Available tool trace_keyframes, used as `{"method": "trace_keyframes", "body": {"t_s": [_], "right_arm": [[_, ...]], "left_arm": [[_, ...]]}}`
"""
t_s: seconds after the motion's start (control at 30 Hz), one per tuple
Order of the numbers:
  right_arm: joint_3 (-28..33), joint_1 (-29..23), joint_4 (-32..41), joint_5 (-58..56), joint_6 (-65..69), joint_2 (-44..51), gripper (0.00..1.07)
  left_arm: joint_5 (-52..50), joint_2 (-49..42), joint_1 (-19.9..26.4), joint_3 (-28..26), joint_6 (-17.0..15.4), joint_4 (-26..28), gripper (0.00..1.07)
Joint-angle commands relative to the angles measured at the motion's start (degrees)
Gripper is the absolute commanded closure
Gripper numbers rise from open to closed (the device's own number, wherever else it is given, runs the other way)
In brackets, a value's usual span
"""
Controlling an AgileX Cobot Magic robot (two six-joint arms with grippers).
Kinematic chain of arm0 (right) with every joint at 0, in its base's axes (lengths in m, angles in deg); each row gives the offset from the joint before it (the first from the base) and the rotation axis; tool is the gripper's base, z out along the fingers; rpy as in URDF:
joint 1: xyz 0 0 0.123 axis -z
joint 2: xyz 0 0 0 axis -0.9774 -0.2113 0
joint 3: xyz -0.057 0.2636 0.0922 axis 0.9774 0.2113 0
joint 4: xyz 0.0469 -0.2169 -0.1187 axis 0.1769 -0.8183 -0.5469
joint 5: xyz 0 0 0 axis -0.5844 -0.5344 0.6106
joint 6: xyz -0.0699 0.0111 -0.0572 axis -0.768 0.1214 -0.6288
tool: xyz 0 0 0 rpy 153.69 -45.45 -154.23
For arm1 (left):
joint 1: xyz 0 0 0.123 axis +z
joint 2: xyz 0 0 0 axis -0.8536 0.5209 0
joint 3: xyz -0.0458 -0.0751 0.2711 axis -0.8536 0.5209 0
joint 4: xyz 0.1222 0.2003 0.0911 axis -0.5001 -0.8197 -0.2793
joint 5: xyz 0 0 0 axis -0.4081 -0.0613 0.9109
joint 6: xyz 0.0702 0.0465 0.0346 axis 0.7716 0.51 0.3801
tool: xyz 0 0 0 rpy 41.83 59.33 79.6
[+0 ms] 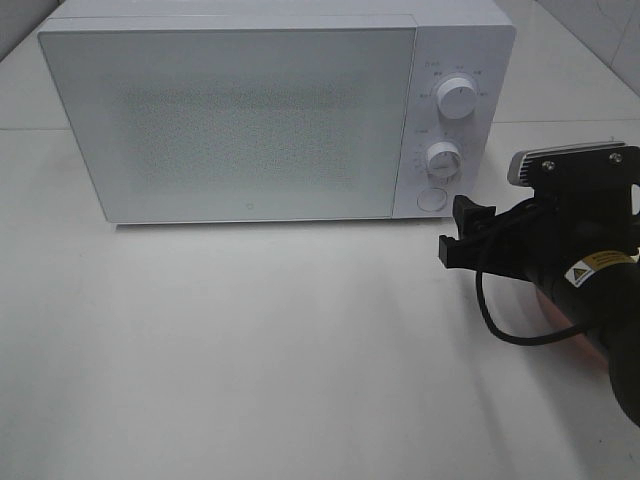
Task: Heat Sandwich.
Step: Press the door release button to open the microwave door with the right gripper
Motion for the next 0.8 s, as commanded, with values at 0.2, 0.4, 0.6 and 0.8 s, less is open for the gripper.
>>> {"method": "trace_keyframes", "body": {"t_s": [0.2,0.4,0.6,0.8], "right_arm": [[0.17,-0.23,-0.06,1.78,0.92,-0.11,0.31],[0.17,-0.23,-0.06,1.78,11.4,-0.11,0.31],[0.17,-0.23,-0.06,1.66,33.63,-0.11,0.31],[0.17,-0.23,-0.23,0.86,56.78,-0.11,0.32]], "left_arm": [[-0.06,-1.66,0.06,0.11,0.0,0.0,0.03],[-0.06,-1.66,0.06,0.11,0.0,0.0,0.03],[-0.06,-1.66,0.06,0.11,0.0,0.0,0.03],[-0.06,-1.66,0.06,0.11,0.0,0.0,0.03]]}}
